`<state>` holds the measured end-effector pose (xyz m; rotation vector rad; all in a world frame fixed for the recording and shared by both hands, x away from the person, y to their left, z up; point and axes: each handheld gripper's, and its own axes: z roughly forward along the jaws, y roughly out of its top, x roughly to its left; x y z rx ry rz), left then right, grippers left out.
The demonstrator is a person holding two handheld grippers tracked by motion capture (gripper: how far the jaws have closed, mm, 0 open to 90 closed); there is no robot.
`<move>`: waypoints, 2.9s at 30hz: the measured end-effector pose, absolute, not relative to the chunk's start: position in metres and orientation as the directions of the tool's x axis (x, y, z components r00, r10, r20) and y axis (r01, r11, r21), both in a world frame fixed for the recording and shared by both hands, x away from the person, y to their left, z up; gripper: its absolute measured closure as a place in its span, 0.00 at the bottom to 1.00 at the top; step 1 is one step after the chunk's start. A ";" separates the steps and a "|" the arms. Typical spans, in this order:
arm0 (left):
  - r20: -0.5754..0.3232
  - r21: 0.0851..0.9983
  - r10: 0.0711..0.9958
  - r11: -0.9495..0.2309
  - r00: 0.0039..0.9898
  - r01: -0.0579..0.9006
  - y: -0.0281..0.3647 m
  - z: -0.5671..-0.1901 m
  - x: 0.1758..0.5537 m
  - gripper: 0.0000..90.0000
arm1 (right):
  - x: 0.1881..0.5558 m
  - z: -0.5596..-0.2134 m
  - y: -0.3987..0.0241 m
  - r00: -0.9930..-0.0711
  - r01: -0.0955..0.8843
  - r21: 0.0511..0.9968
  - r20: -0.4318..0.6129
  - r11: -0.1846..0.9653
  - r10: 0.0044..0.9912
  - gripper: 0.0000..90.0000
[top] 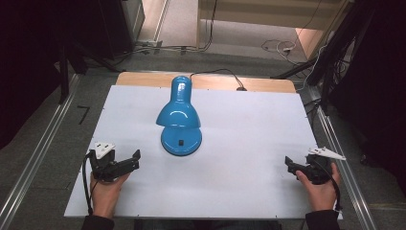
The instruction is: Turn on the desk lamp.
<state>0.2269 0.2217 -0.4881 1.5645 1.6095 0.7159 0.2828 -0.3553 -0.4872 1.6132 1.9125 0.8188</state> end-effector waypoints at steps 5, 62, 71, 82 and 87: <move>-0.142 0.823 0.989 0.092 0.048 0.560 0.219 -0.488 0.229 0.05 | 0.283 -0.487 -0.356 -0.168 0.683 0.721 0.002 0.115 0.986 0.12; -0.198 0.838 0.972 0.102 0.125 0.536 0.185 -0.479 0.251 0.06 | 0.284 -0.490 -0.358 -0.163 0.706 0.702 0.031 0.094 0.986 0.12; -0.187 0.836 0.972 0.080 0.145 0.543 0.174 -0.480 0.256 0.07 | 0.284 -0.491 -0.358 -0.163 0.706 0.702 0.030 0.095 0.986 0.12; -0.181 0.837 0.969 0.063 0.166 0.544 0.165 -0.481 0.260 0.08 | 0.284 -0.491 -0.358 -0.163 0.706 0.702 0.030 0.095 0.986 0.12; -0.172 0.835 0.969 0.048 0.178 0.549 0.161 -0.481 0.261 0.08 | 0.284 -0.491 -0.357 -0.167 0.707 0.700 0.031 0.098 0.985 0.12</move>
